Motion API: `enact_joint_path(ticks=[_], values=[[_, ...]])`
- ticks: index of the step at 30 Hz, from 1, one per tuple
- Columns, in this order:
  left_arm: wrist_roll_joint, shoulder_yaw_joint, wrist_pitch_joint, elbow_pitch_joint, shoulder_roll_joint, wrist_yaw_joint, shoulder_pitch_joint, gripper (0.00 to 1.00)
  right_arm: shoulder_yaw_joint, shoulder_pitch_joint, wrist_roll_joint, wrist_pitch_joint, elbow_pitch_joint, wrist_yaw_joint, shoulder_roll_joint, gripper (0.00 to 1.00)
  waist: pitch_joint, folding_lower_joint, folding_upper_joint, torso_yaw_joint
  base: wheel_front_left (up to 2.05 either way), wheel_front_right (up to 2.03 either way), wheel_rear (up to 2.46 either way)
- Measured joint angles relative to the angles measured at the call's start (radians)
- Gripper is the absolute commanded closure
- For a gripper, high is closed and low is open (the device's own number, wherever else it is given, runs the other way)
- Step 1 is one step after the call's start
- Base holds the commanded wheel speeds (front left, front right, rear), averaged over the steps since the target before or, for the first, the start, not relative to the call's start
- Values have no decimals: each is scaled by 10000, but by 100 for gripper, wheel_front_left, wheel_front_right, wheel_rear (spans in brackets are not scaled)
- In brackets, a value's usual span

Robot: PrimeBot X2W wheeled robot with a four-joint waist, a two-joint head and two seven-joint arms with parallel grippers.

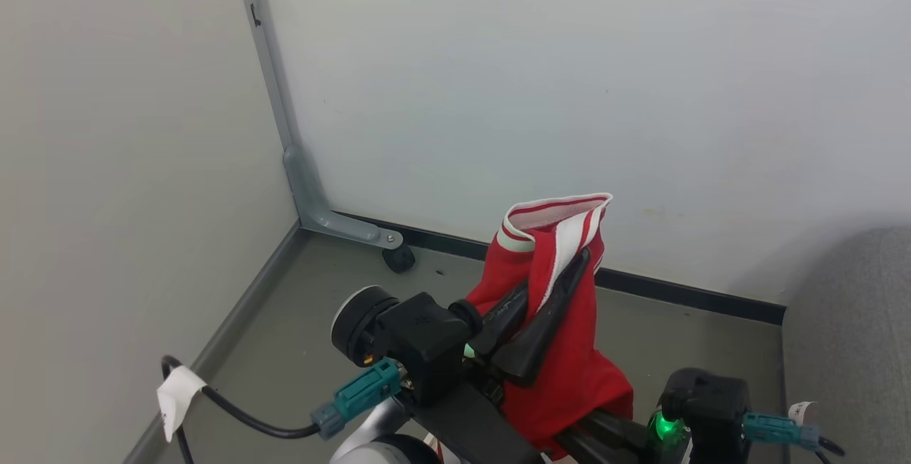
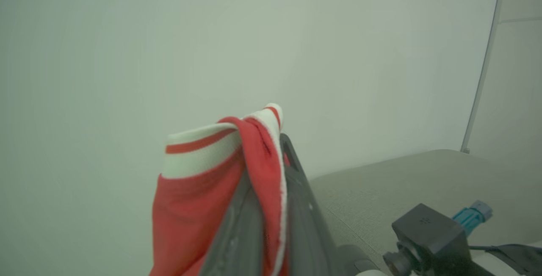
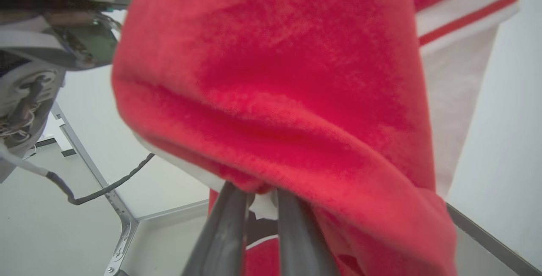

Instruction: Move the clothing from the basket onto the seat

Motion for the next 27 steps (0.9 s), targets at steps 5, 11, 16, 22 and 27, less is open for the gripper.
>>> enact_joint_path(ticks=[5,11,16,22,27], values=[[90,194,-4,6,44,94,16,100,-136,1,169,0,-17,2,-17,100,20,0,0,-78,0,0,0],[364,462,-27,48,138,251,110,100,-861,84,424,0,232,2,27,100,46,0,0,-311,0,0,0],[445,629,-69,196,278,332,531,100,-1801,435,451,-2,679,0,134,100,45,0,0,-582,0,0,0],[573,790,-155,297,324,414,933,64,-2748,778,487,0,1158,0,270,100,16,0,0,-923,0,0,0],[736,802,-238,420,324,418,1438,0,-3557,774,408,0,1503,0,395,100,-1,0,0,-1225,0,0,0]])
